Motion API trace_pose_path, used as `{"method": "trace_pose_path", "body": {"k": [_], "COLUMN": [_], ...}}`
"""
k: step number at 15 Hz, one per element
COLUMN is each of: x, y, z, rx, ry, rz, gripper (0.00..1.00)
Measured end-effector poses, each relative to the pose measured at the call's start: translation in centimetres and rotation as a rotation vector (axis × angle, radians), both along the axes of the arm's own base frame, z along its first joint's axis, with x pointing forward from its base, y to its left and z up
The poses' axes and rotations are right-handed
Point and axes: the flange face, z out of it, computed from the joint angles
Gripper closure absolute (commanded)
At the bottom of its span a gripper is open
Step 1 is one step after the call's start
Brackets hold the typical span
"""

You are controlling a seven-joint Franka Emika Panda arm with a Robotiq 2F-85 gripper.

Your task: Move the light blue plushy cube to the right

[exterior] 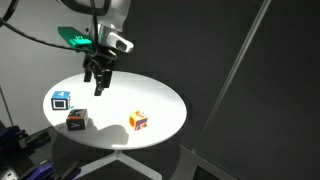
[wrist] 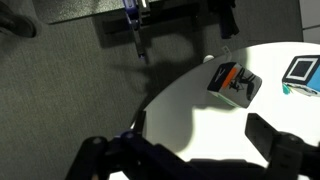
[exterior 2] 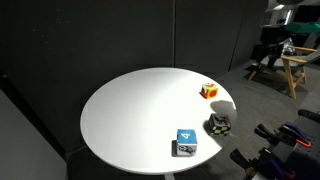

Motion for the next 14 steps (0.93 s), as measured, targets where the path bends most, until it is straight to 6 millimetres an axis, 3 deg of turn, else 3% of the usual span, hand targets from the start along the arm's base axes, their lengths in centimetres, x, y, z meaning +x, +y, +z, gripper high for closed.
{"method": "trace_pose_path", "body": {"k": [6, 14], "x": [2.1, 4.8], "y": [3.5, 11.5], "z": [0.2, -0.3], "rx": [-0.107, -0.158], "ry": [-0.083, -0.232], "rz": [0.099, 0.278], "gripper": [0.00, 0.00]}}
